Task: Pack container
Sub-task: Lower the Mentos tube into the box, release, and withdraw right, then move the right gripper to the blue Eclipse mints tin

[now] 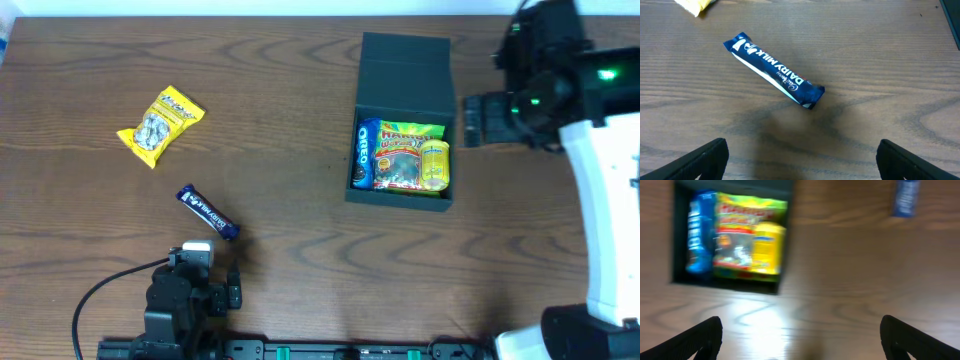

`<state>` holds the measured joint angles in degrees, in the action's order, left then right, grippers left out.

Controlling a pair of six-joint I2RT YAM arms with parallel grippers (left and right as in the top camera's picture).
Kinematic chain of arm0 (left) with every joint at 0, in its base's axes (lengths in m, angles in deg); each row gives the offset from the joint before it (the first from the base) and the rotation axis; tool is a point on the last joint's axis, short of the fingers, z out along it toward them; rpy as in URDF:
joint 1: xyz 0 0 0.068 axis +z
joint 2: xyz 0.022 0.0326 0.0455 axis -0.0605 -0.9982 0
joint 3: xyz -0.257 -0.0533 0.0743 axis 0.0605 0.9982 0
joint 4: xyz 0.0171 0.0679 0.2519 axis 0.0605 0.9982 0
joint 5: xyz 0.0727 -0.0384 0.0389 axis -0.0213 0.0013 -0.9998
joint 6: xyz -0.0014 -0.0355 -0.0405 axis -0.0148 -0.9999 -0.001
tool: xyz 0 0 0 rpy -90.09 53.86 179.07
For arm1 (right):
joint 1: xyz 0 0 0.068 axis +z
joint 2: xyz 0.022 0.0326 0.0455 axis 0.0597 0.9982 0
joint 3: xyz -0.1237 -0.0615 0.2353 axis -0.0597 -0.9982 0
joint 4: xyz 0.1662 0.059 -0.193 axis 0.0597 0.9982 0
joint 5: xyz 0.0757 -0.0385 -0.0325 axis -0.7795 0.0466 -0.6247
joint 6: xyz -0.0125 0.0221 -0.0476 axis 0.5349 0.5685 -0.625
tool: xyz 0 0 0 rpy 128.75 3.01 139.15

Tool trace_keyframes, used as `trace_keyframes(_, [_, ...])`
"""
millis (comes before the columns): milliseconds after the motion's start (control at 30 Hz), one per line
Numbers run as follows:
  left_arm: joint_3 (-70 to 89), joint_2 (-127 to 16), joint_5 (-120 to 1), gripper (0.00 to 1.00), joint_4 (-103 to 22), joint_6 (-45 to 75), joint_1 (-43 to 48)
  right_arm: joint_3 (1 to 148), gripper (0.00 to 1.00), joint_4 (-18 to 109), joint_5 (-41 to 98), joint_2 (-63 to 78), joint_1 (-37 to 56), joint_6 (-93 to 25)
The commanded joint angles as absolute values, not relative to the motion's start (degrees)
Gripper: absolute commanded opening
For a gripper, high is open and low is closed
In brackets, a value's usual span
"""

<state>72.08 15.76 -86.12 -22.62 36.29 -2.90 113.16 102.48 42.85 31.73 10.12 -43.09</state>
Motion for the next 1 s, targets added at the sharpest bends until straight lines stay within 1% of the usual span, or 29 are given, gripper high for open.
trace_keyframes(0, [74.18,16.11,-86.71,0.96,-21.2,36.68,-2.55,111.18,0.99,102.04,46.96,32.18,4.22,-48.07])
trace_keyframes(200, [74.18,16.11,-86.71,0.96,-21.2,36.68,-2.55,104.36,0.99,93.8,45.52,32.18,-6.53,-47.74])
trace_keyframes(367, [74.18,16.11,-86.71,0.95,-21.2,36.68,-2.55,98.37,0.99,85.98,45.06,32.21,-12.39,-54.95])
trace_keyframes(500, [74.18,16.11,-86.71,0.95,-21.2,36.68,-2.55,94.72,0.99,76.89,38.02,33.19,-17.5,-62.41])
trace_keyframes(567, [74.18,16.11,-86.71,0.95,-21.2,36.68,-2.55,94.0,0.99,72.47,37.43,34.7,-19.89,-62.91])
trace_keyframes(700, [74.18,16.11,-86.71,0.95,-21.2,36.68,-2.55,94.0,0.99,68.05,37.41,39.09,-22.14,-64.4])
trace_keyframes(967, [74.18,16.11,-86.71,0.95,-21.2,36.68,-2.55,95.98,0.99,63.38,37.41,52.01,-21.87,-67.59])
